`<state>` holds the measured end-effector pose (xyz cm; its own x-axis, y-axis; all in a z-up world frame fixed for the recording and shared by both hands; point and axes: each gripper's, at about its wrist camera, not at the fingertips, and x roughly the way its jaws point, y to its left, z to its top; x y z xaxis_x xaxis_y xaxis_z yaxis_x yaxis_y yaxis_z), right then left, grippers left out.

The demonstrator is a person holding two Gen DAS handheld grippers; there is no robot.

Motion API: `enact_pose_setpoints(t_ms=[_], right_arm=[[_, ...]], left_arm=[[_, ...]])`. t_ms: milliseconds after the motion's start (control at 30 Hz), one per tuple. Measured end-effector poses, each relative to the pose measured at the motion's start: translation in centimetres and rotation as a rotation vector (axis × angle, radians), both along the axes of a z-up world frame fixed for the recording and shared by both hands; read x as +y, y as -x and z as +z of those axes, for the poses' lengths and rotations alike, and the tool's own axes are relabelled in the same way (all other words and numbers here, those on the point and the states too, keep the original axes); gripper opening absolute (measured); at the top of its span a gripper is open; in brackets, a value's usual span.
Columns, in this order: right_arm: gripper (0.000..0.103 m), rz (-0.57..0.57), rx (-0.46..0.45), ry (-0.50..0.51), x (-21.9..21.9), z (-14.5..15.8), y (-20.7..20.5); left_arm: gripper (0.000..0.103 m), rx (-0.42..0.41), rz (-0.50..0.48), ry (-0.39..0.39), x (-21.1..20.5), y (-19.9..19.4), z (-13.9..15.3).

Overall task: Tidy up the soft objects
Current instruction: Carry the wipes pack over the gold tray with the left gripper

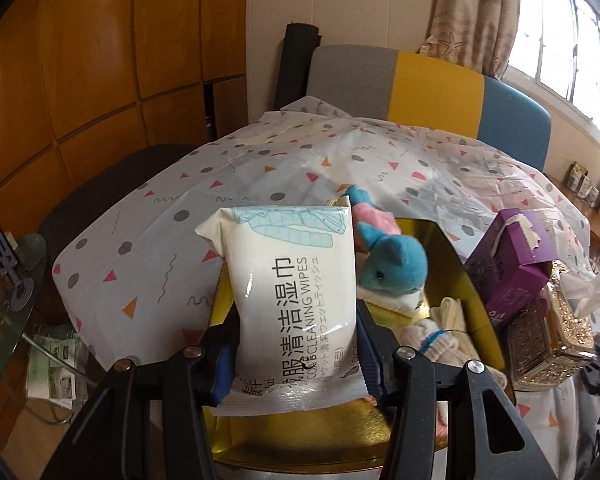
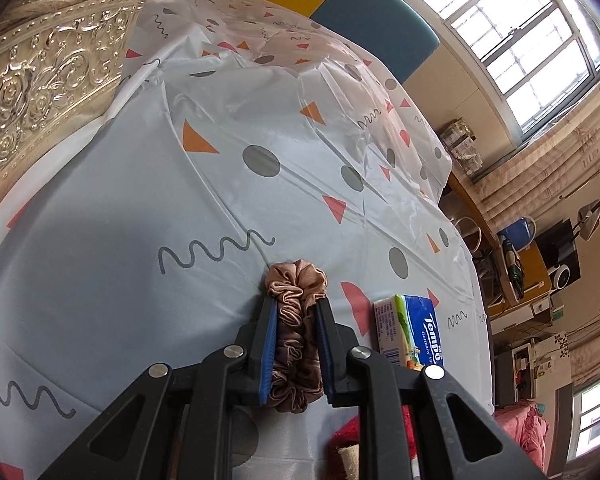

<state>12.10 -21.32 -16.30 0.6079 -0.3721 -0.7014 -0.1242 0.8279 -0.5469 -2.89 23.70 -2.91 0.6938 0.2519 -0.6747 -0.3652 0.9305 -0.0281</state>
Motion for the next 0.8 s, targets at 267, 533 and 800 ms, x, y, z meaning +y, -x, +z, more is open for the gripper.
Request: enact_pose_setpoints(t_ms=[267, 533, 800], right_arm=[[0.017, -0.001, 0.001, -0.001, 0.1, 0.0, 0.0], [0.017, -0.001, 0.004, -0.004, 0.1, 0.0, 0.0], [0.017, -0.005, 0.015, -0.019, -0.1, 0.2, -0.2]], left_arm=[[0.052, 0.071, 0.023, 0.054, 0.9, 0.7, -2.6], [0.052, 0.142, 0.059, 0.161, 1.8, 0.9, -5.2], [0.053, 0.201, 0.003, 0.229, -0.1, -1.3, -7.1]])
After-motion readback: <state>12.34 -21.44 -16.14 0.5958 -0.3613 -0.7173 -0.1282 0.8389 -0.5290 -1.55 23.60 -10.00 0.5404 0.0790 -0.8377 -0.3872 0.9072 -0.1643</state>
